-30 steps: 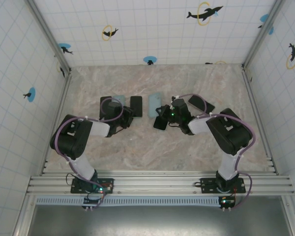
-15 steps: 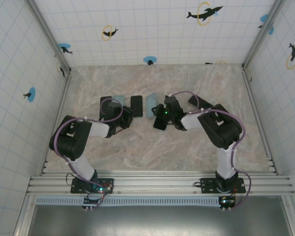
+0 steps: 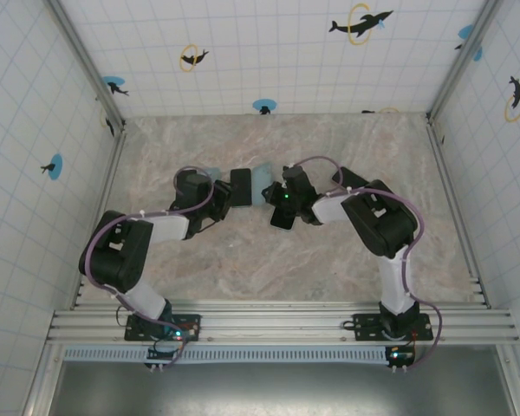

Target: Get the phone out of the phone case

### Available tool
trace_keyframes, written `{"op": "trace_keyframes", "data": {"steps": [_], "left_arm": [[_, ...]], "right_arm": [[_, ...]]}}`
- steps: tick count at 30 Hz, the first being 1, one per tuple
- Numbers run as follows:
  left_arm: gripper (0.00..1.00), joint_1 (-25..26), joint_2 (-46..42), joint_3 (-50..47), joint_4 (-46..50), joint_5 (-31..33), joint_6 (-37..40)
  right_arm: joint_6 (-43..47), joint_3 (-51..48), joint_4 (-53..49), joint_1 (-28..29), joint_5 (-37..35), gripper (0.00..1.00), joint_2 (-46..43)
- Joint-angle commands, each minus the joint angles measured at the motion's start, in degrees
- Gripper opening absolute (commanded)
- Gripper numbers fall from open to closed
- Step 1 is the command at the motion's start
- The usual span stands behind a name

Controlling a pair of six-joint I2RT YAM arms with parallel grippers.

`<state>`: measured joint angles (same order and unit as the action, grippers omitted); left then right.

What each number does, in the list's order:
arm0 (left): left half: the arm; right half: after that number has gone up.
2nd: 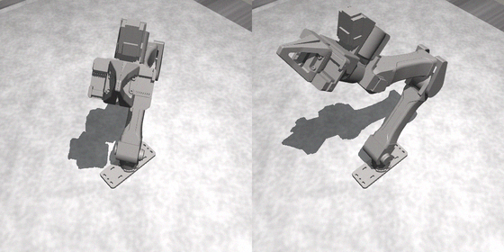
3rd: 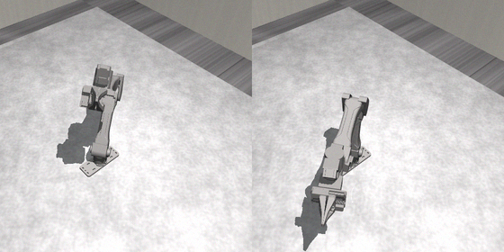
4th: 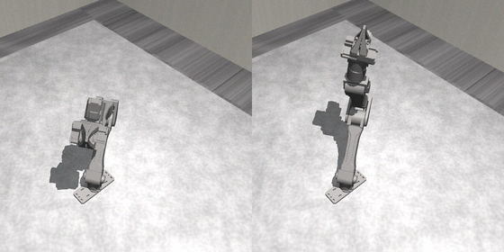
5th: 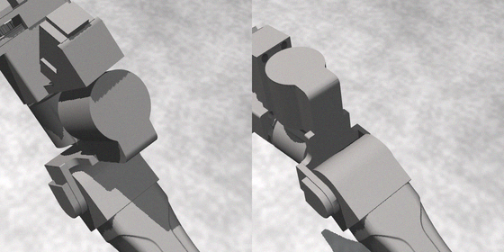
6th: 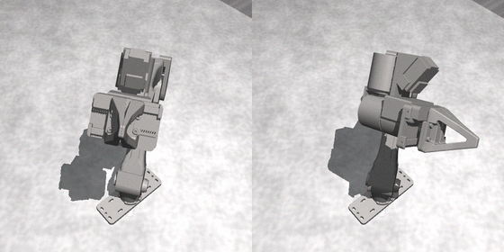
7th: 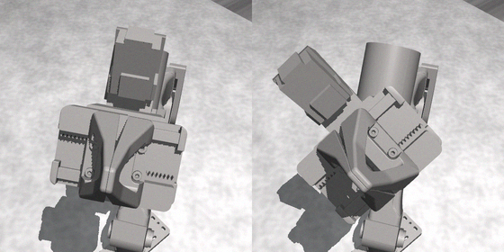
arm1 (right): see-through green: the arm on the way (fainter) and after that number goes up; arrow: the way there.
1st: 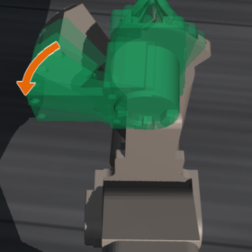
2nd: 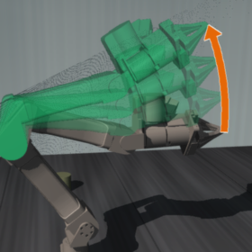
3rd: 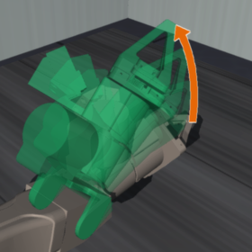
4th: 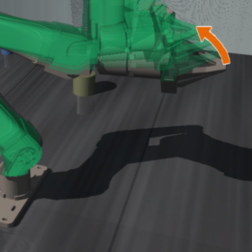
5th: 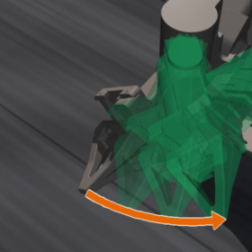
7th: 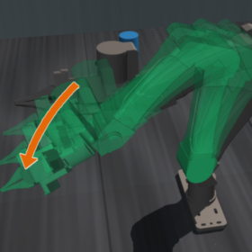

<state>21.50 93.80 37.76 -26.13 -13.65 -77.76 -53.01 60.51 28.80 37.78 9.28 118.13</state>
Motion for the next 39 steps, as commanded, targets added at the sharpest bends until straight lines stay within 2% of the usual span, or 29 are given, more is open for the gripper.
{"op": "trace_keyframes", "data": {"steps": [1,8,28,35,39], "left_arm": [[0.68,-0.7,-2.0,1.6,2.7,0.8,2.7],[0.68,-0.6,-1.7,2.7,3.1,0.0,3.5],[0.68,-0.8,-0.8,5.6,4.7,-2.0,5.9],[0.69,-0.8,-0.9,5.9,4.6,-3.0,6.3],[0.69,-0.7,-1.1,5.8,4.5,-3.4,6.6]], "right_arm": [[2.2,1.9,-1.3,0.1,1.6,0.16,1.4],[3.6,2.3,-2.9,-0.1,3.1,0.18,1.3],[17.4,3.4,-13.7,-2.6,-1.5,0.57,-6.5],[20.2,1.4,-18.2,-4.1,-4.4,0.63,-11.0],[19.0,-1.2,-23.3,-3.7,-10.1,0.82,-15.2]]}}
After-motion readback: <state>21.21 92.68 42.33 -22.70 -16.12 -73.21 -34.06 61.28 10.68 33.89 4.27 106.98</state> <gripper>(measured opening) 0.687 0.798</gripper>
